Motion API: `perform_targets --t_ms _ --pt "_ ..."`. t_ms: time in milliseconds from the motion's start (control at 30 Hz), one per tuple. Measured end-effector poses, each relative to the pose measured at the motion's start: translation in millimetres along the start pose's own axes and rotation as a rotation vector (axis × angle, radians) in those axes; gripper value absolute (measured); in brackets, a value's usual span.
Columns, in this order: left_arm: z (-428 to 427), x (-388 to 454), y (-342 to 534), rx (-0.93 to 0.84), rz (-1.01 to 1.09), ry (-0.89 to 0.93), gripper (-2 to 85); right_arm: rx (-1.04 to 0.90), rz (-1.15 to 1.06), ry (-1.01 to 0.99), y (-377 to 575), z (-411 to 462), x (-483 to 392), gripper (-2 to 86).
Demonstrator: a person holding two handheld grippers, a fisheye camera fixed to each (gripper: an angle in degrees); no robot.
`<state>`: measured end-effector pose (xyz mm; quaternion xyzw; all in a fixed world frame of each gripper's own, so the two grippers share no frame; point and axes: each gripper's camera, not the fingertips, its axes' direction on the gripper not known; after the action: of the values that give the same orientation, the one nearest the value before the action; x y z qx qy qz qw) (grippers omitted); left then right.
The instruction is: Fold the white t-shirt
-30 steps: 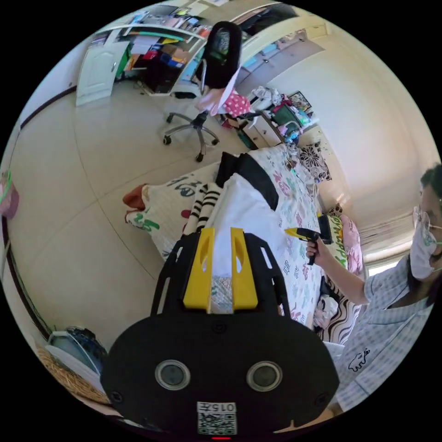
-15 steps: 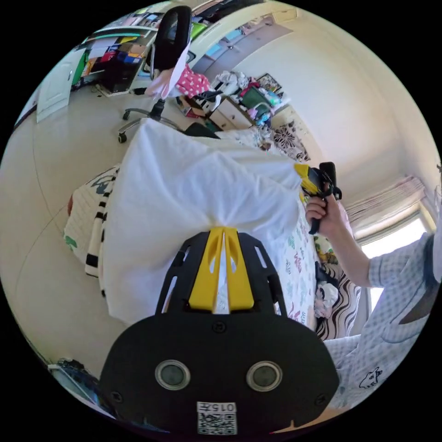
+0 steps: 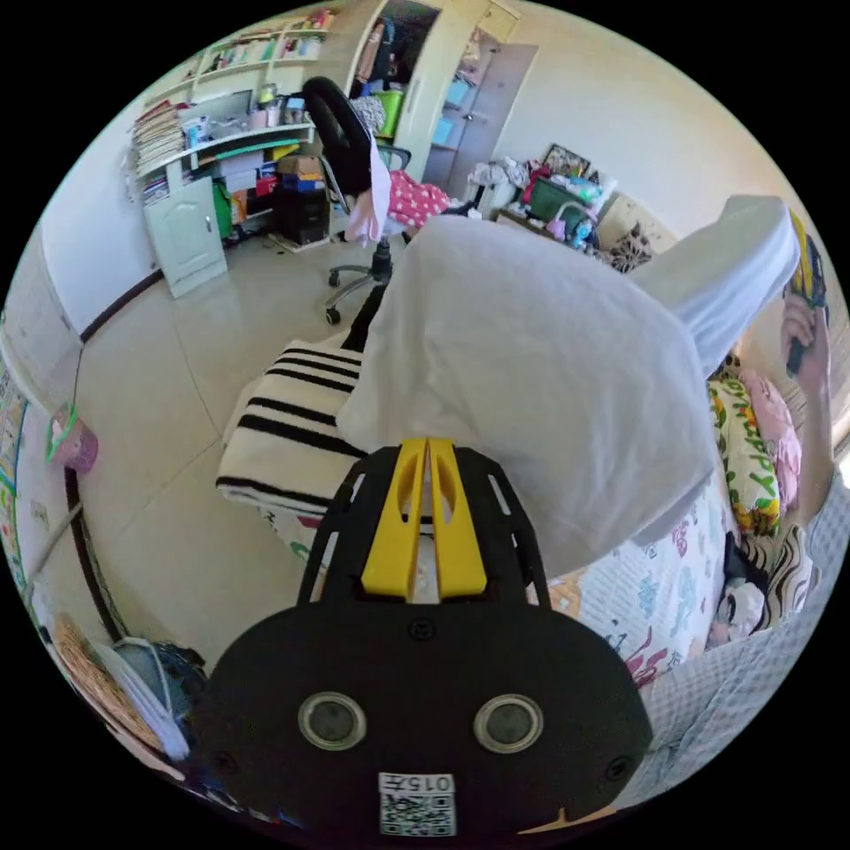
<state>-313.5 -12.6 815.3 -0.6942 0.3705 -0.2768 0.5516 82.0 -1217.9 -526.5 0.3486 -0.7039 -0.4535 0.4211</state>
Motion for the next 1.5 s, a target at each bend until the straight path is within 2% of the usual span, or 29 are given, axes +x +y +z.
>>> perform_targets --t_ms 100,300,433,467,500,600,633,733,767,833,933,967,1100,1200,1267,1300,1333,1367,1400,1433,1500 --pt "-31 36 62 0.068 -0.124 0.039 -0.9 0.029 -0.099 0.019 5 -44 -48 0.1" --pt "-43 123 192 0.144 -0.377 0.014 -0.7 0.324 -0.15 -0.191 37 -168 -116 0.2" --pt "2 136 232 0.135 -0.6 0.277 1.1 0.363 -0.141 -0.176 71 -232 -162 0.2" --pt "6 140 233 0.129 -0.61 0.289 1.8 0.348 -0.124 -0.164 83 -245 -172 0.3" --pt "8 152 232 0.114 -0.581 0.271 3.7 0.335 -0.113 -0.156 88 -250 -176 0.3" --pt "5 185 219 0.041 -0.469 0.062 8.8 0.227 -0.063 -0.092 112 -268 -190 0.3" --pt "-1 192 214 0.042 -0.463 0.005 13.2 0.181 -0.052 -0.061 122 -272 -195 0.3" --pt "-13 219 208 0.127 -0.366 -0.188 17.9 0.096 -0.039 -0.027 142 -276 -202 0.3" --pt "-8 223 205 0.11 -0.329 -0.198 17.9 0.085 -0.034 -0.042 148 -276 -203 0.3" --pt "30 225 191 -0.06 -0.268 -0.155 16.6 0.083 -0.021 -0.08 153 -273 -200 0.3" --pt "51 223 179 -0.134 -0.282 -0.162 9.4 0.076 0.004 -0.129 154 -263 -195 0.3" --pt "49 224 176 -0.12 -0.275 -0.15 8.0 0.063 0.012 -0.151 152 -260 -194 0.3" --pt "-2 226 140 0.151 -0.247 0.01 6.1 0.021 0.021 -0.162 147 -255 -196 0.3" --pt "-33 229 100 0.296 -0.229 -0.013 6.5 0.013 0.029 -0.172 144 -254 -203 0.3" --pt "-36 229 82 0.296 -0.24 -0.094 8.6 0.005 0.046 -0.182 141 -256 -209 0.3" --pt "-28 225 75 0.218 -0.269 -0.116 10.2 0.005 0.047 -0.178 141 -256 -210 0.4" --pt "-19 223 76 0.117 -0.286 -0.098 11.0 0.006 0.056 -0.176 142 -258 -214 0.4" --pt "-17 224 81 0.093 -0.29 -0.071 11.1 0.006 0.059 -0.18 142 -261 -218 0.4" --pt "-17 233 102 0.126 -0.272 0.047 11.2 0.007 0.059 -0.181 143 -262 -220 0.4" --pt "-21 249 129 0.186 -0.205 0.239 11.3 0.012 0.06 -0.176 144 -265 -224 0.4" --pt "-24 286 179 0.226 -0.128 0.445 14.0 0.015 0.052 -0.169 146 -270 -231 0.4"
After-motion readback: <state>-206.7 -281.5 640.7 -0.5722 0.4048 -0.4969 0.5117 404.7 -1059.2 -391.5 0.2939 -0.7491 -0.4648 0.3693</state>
